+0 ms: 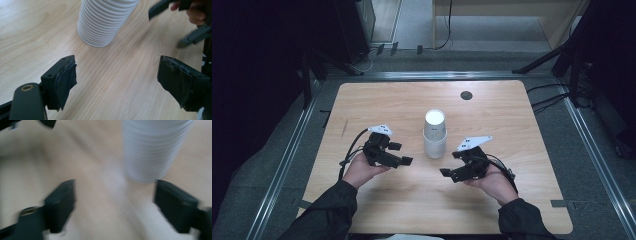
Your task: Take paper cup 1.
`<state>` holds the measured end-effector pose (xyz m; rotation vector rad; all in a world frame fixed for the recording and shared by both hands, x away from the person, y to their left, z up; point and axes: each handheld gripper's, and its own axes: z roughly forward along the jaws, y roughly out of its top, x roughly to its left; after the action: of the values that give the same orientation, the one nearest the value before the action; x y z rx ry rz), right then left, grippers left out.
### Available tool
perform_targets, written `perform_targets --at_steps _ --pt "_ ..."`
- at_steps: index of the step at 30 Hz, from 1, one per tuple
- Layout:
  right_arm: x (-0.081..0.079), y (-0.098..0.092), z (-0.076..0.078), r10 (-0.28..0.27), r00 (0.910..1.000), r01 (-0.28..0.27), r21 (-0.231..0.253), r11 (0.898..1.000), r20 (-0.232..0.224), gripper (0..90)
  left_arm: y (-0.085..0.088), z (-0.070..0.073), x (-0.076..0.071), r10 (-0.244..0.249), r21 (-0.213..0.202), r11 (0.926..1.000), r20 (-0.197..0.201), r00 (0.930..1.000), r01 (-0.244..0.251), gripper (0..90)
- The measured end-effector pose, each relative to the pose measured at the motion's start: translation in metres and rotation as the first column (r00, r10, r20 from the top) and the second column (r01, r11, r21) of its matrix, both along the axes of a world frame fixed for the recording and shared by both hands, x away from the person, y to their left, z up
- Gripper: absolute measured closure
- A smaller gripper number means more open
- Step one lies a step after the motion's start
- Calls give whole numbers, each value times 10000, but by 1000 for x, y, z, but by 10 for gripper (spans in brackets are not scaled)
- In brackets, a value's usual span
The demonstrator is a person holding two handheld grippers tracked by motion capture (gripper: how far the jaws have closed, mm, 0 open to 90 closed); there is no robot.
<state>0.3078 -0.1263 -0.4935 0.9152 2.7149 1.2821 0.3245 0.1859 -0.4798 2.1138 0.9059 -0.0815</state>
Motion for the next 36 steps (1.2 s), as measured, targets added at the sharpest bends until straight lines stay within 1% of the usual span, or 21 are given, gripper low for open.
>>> perform_targets --at_steps 1,2,4,5,6,7,8,9,10,13,16,17,20,23,27,28,30,31,32,33,36 --pt "1 1 -1 175 9960 -162 151 9998 -874 137 0 0 0 -3 59 10000 -14 10000 4 145" --pt "1 1 -1 175 9960 -162 151 9998 -874 137 0 0 0 -3 59 10000 -14 10000 4 144" --pt "4 4 -1 361 9812 -293 389 9988 -1894 153 -1 0 -1 1 284 9996 63 10000 -3 145" --pt "2 4 4 458 9864 -378 537 9978 -1581 222 0 0 -2 -2 412 9992 193 9998 -6 148" --pt "2 4 4 458 9864 -378 537 9978 -1581 222 0 0 -2 -2 412 9992 193 9998 -6 150" --pt "3 1 11 241 9942 -163 749 9971 -1044 249 0 1 -3 -130 415 9991 361 9993 115 154" --pt "3 1 11 241 9942 -163 749 9971 -1044 249 0 1 -3 -130 415 9991 361 9993 115 154" --pt "5 -5 17 -249 9968 305 740 9968 -761 258 -1 2 -5 -185 554 9983 594 9981 153 154" --pt "5 -5 17 -249 9968 305 740 9968 -761 258 -1 2 -5 -185 554 9983 594 9981 153 154" --pt "12 -12 20 -1042 9922 1052 114 9944 -684 264 -4 3 -9 -378 753 9967 865 9955 314 154" --pt "12 -19 21 -1109 9936 1112 -168 9937 197 279 -6 4 -10 -500 857 9955 1025 9935 412 154" --pt "12 -22 24 -1327 9905 1329 -53 9911 372 323 -6 4 -11 -552 881 9950 1032 9931 462 154" --pt "11 -26 26 -1375 9904 1370 264 9902 156 348 -6 3 -11 -578 906 9947 1009 9932 487 154" --pt "10 -27 27 -1355 9904 1347 289 9905 279 362 -6 4 -11 -563 857 9952 1025 9931 475 158" --pt "9 -29 29 -1369 9892 1376 -98 9904 523 373 -4 5 -11 -639 835 9950 1087 9920 549 158" --pt "9 -30 29 -1204 9893 1233 -313 9919 819 376 -3 5 -11 -714 924 9938 1086 9915 614 158" --pt "9 -31 29 -1094 9900 1125 -304 9932 892 383 -2 5 -12 -719 949 9936 1108 9912 615 158" --pt "10 -32 29 -880 9928 905 -270 9955 814 352 -1 5 -13 -729 1024 9928 1097 9913 617 158" --pt "12 -33 29 -1017 9928 1041 -360 9939 638 326 0 5 -14 -667 1019 9933 1141 9912 551 158" --pt "15 -33 29 -1150 9931 1157 -379 9926 212 345 1 5 -15 -665 1078 9927 1163 9910 539 158" --pt "18 -33 31 -828 9948 847 -312 9959 588 328 4 5 -18 -549 1154 9925 1184 9915 412 158"
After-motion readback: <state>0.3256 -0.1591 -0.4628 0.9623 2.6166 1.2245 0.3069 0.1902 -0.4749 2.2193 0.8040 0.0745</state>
